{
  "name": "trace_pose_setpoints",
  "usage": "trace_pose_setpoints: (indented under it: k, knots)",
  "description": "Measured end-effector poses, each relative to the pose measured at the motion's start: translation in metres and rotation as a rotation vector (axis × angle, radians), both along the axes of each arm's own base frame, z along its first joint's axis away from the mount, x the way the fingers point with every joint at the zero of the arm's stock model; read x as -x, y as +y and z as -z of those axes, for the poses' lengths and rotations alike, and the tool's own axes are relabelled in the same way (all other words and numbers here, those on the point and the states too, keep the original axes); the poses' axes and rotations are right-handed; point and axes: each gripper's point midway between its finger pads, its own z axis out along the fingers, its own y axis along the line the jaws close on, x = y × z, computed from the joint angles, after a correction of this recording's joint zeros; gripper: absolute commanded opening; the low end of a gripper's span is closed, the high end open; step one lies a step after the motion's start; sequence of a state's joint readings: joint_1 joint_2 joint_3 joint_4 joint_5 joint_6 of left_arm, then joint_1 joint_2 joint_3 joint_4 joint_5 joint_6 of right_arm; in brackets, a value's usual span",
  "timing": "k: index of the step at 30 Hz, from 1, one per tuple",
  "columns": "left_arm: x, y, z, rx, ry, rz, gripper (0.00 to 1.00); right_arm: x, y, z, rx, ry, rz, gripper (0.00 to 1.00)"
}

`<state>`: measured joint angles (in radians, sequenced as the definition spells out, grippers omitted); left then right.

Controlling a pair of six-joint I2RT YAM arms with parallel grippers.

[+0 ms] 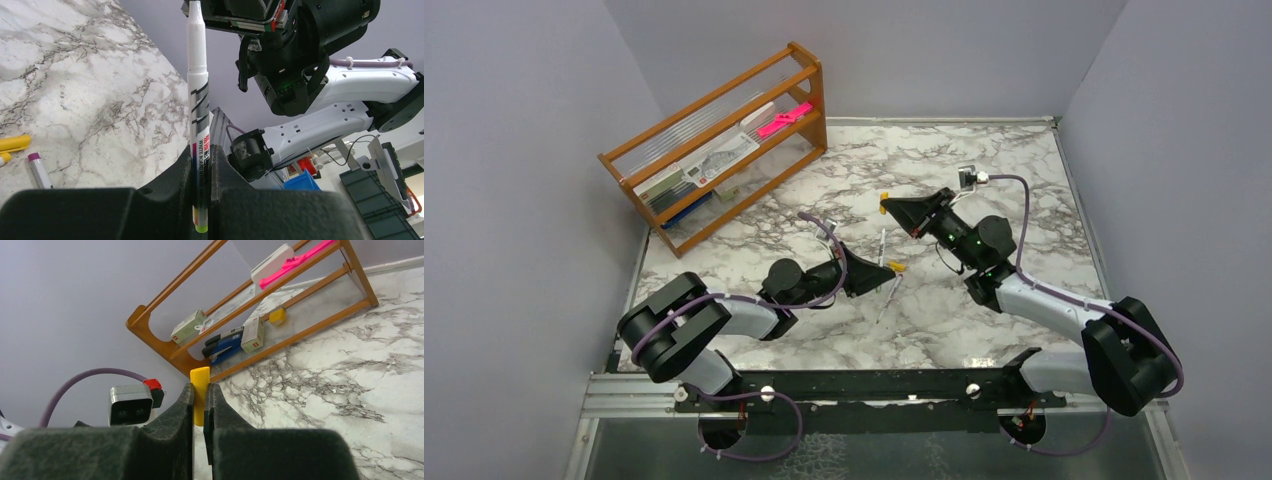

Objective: Insert the pens into the pen caps

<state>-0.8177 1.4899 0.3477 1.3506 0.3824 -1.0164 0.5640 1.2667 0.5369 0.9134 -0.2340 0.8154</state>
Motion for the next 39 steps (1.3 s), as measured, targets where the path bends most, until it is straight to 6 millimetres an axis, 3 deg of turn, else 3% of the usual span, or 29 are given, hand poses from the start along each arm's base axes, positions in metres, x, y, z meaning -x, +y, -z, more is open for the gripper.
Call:
trace_pose_setpoints:
  k: [14, 39]
  knots:
    - [-0.006, 0.001, 0.005, -0.022, -0.007, -0.034, 0.00, 0.007, -0.002, -0.006, -0.006, -0.017, -0.010, 0.01]
    - [-0.016, -0.003, 0.002, -0.038, -0.032, -0.063, 0.00, 0.011, -0.002, 0.008, 0.012, 0.007, -0.022, 0.02]
